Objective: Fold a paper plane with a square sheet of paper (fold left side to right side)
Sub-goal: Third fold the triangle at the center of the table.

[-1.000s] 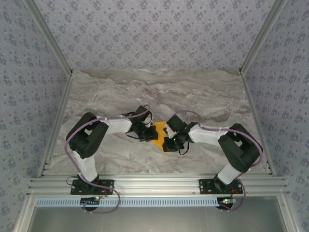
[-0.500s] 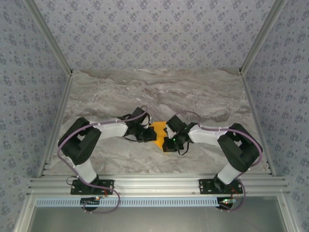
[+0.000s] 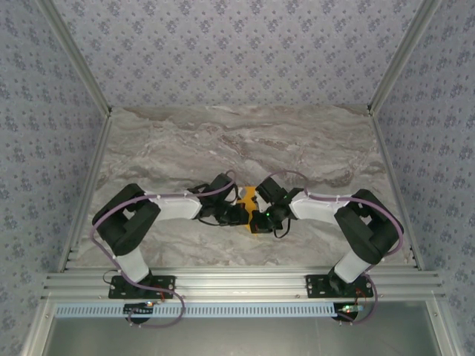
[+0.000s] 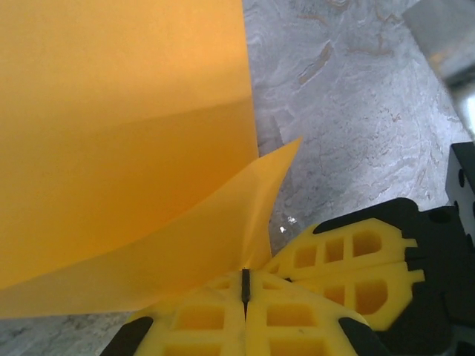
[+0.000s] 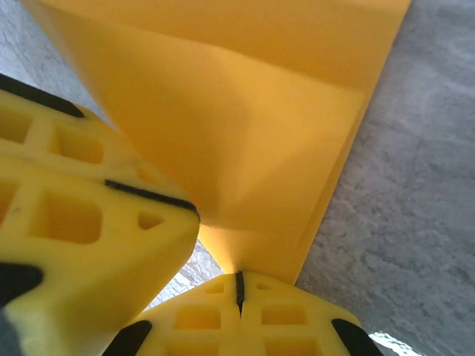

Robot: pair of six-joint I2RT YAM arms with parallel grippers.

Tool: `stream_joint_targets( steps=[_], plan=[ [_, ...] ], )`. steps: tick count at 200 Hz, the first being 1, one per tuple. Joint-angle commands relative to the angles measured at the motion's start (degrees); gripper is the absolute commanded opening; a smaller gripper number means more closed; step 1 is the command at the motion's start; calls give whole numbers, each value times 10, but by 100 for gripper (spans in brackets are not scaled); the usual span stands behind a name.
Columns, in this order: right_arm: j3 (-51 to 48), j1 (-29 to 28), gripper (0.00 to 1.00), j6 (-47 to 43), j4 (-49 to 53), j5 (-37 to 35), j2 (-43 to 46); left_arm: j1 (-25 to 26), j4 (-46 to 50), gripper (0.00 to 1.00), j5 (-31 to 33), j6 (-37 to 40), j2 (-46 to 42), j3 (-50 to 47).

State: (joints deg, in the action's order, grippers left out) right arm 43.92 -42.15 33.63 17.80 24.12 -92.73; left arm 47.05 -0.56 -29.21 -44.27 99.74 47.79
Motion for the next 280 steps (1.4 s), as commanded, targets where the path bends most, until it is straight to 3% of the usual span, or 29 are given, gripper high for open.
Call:
stream_joint_targets(
  steps=[1, 37, 127, 280],
  plan=[
    [-22, 1, 0, -5, 78, -88, -26, 9, -24, 4, 3, -6, 27, -7],
    [-20, 0, 0, -7, 88, -95, -26, 10, -49, 2, 18, -11, 43, -22],
    [-15, -10, 0, -9, 119, -115, -40, 2, -30, 1, 136, 21, 42, -49],
    [-17, -14, 0, -11, 130, -115, -44, -116, 29, 2, 174, 110, 23, -31]
  ],
)
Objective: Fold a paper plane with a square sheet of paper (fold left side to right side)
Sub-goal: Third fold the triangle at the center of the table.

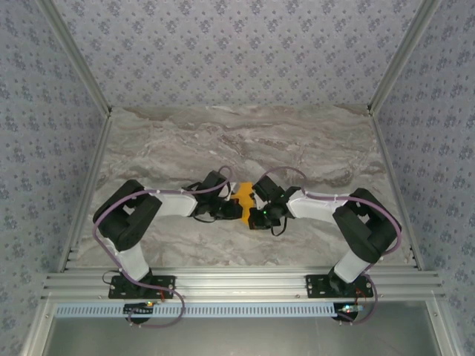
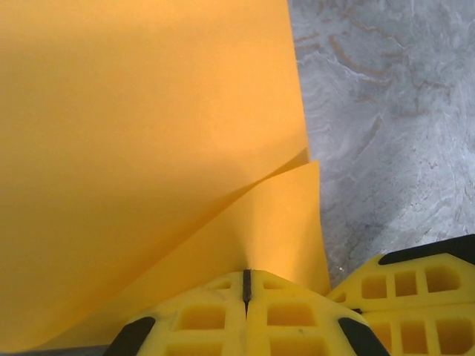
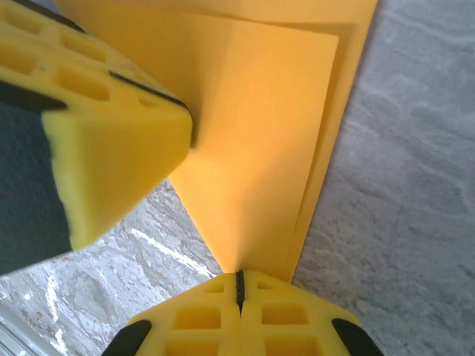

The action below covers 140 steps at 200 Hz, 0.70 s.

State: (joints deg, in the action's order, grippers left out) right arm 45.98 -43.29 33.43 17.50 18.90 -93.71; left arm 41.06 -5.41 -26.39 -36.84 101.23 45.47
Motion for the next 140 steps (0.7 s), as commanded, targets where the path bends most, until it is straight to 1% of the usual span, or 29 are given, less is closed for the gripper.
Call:
stream_joint_targets(
  steps=[1, 38, 76, 115, 140],
  plan=[
    [-38, -2, 0, -9, 133, -62, -35, -57, 78, 2, 147, 37, 8, -9],
    [-35, -2, 0, -13, 138, -59, -33, -96, 88, 3, 140, 61, 13, -2],
    [-33, -2, 0, -15, 143, -58, -31, -117, 111, 3, 131, 80, 5, 24],
    [-28, -1, 0, -15, 135, -55, -27, -113, 120, 6, 118, 68, -66, 10],
    [-25, -1, 0, -12, 127, -50, -24, -81, 123, 7, 118, 52, -116, -5]
  ],
)
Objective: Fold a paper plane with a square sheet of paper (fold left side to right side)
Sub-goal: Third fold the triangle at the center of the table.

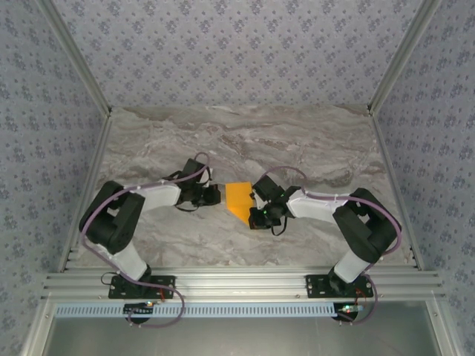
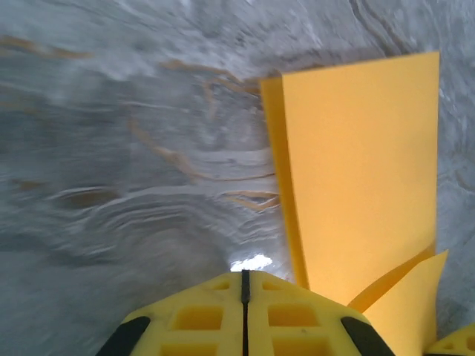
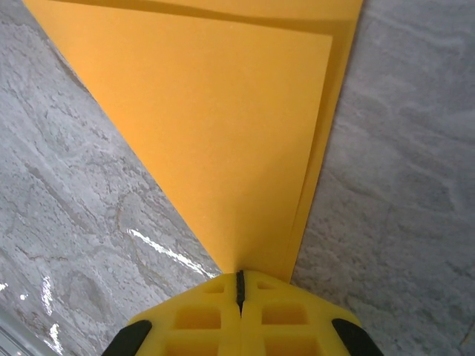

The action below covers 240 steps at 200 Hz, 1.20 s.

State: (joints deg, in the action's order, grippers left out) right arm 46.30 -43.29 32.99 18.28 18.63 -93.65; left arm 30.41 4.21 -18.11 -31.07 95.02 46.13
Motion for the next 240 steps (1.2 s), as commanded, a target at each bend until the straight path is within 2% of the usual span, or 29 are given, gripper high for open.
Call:
stream_joint_targets(
  steps=[1, 40, 91, 198, 240],
  plan=[
    [-28, -1, 0, -7, 119, -48, -24, 27, 27, 7, 35, -6, -56, -12],
    [-27, -1, 0, -4, 111, -43, -20, 82, -25, 8, -2, -45, -64, -19],
    [-20, -3, 0, 0, 104, -35, -14, 117, -55, 8, -19, -50, 19, 17],
    [-45, -6, 0, -1, 132, -34, 20, 117, -13, 4, 60, -44, 91, 10],
    [-68, -6, 0, -1, 142, -31, 36, 112, -9, 4, 69, -44, 102, 9]
  ],
)
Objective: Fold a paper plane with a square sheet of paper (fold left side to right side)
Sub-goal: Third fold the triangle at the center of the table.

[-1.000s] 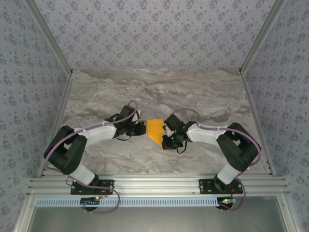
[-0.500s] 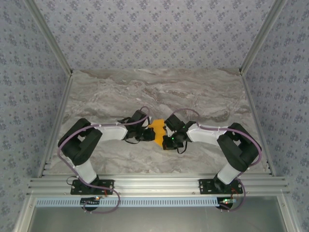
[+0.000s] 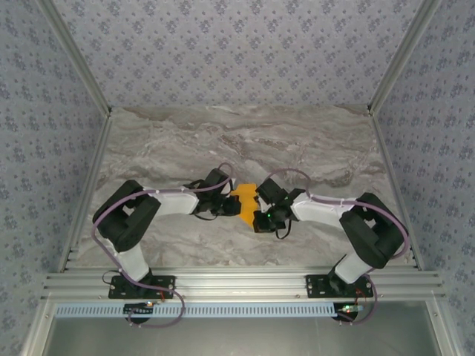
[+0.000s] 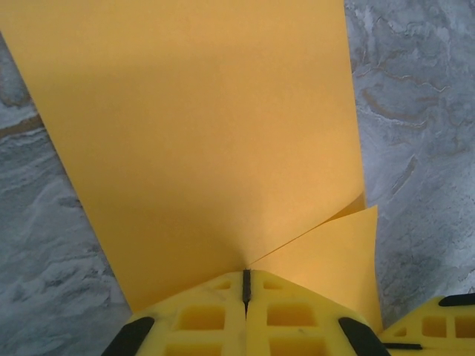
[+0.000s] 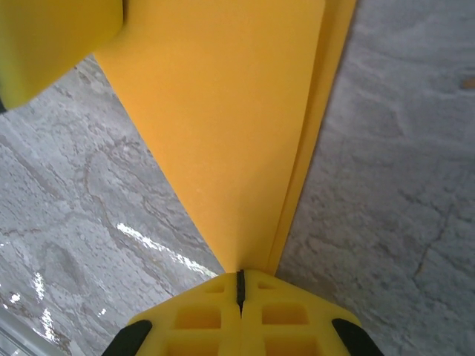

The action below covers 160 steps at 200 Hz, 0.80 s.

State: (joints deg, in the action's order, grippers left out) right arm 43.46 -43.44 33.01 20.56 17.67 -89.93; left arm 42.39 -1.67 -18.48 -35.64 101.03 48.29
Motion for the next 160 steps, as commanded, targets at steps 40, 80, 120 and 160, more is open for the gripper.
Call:
stream_joint_targets(
  steps=[40, 80, 120, 160],
  plan=[
    [-52, -2, 0, -8, 134, -22, 23, -9, 47, 4, 63, 3, 32, -9],
    [-34, 24, 5, -60, 134, -16, 105, -9, 52, 14, 29, 12, -20, 9],
    [-32, 107, 38, -131, 21, 55, 138, -24, 12, 44, -1, -9, -103, -17],
    [2, 135, 51, -161, -63, 126, 95, -63, -5, 62, -2, -44, -202, -87]
  ],
)
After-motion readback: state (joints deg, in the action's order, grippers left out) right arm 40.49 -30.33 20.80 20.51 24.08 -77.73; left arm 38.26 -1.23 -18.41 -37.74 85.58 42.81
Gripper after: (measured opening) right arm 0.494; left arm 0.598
